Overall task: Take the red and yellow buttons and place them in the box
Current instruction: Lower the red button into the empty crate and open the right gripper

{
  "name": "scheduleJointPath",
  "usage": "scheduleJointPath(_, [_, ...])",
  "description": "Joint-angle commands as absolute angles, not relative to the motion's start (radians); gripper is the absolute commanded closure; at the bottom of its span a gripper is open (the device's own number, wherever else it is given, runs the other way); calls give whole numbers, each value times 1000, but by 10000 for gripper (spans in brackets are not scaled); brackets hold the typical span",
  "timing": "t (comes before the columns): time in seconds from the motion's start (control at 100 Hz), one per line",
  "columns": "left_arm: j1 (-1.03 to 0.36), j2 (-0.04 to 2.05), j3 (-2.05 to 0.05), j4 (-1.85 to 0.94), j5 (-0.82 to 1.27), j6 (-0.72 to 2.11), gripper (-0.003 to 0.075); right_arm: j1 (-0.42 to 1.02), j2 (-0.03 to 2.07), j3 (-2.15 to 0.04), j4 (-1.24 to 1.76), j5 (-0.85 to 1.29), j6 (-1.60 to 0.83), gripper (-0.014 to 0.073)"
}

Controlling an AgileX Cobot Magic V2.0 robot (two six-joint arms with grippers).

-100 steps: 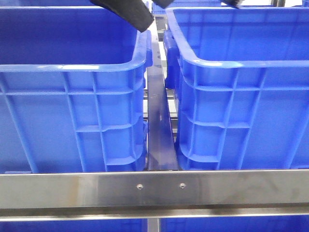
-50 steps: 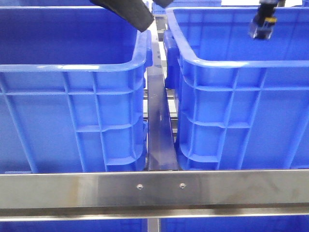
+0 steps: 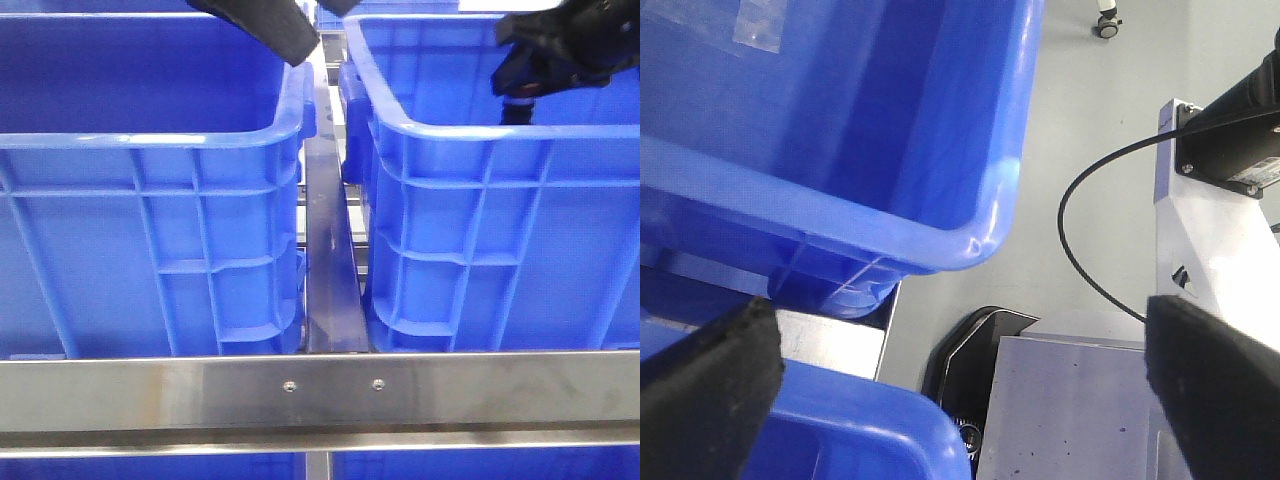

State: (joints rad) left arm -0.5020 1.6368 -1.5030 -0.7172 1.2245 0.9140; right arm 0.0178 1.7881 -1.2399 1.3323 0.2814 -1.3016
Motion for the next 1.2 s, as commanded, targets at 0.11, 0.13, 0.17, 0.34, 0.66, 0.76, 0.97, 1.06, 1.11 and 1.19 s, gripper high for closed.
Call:
scheduleJointPath(0.11, [-508, 1598, -1533, -781, 1208, 914, 29, 35, 1810, -1335, 1360, 262, -1316, 425])
scheduleJointPath(0.13, [-508, 1598, -1533, -781, 1208, 914, 29, 35, 1818, -1338, 1360, 261, -1316, 425])
scheduleJointPath(0.17, [-508, 1598, -1533, -781, 1208, 914, 29, 35, 1828, -1343, 1360, 257, -1316, 425])
scheduleJointPath(0.34, [-508, 1598, -1533, -779, 1208, 914, 29, 35, 1841, -1344, 1360, 229, -1316, 425])
scheduleJointPath(0.66, [-508, 1598, -1533, -777, 1197, 914, 29, 35, 1841, -1344, 1360, 245, -1316, 60])
scheduleJointPath(0.76, [-508, 1598, -1533, -777, 1197, 914, 29, 34, 1832, -1344, 1360, 246, -1316, 23])
scheduleJointPath(0.97, [-508, 1598, -1533, -777, 1197, 914, 29, 34, 1777, -1342, 1357, 288, -1316, 23])
scheduleJointPath(1.06, [-508, 1598, -1533, -777, 1197, 914, 29, 34, 1744, -1335, 1354, 306, -1316, 25])
scheduleJointPath(1.11, [-508, 1598, -1533, -777, 1197, 914, 29, 34, 1723, -1321, 1354, 305, -1316, 26])
scheduleJointPath(1.19, [-508, 1598, -1533, -777, 1197, 914, 29, 34, 1683, -1288, 1354, 302, -1316, 26])
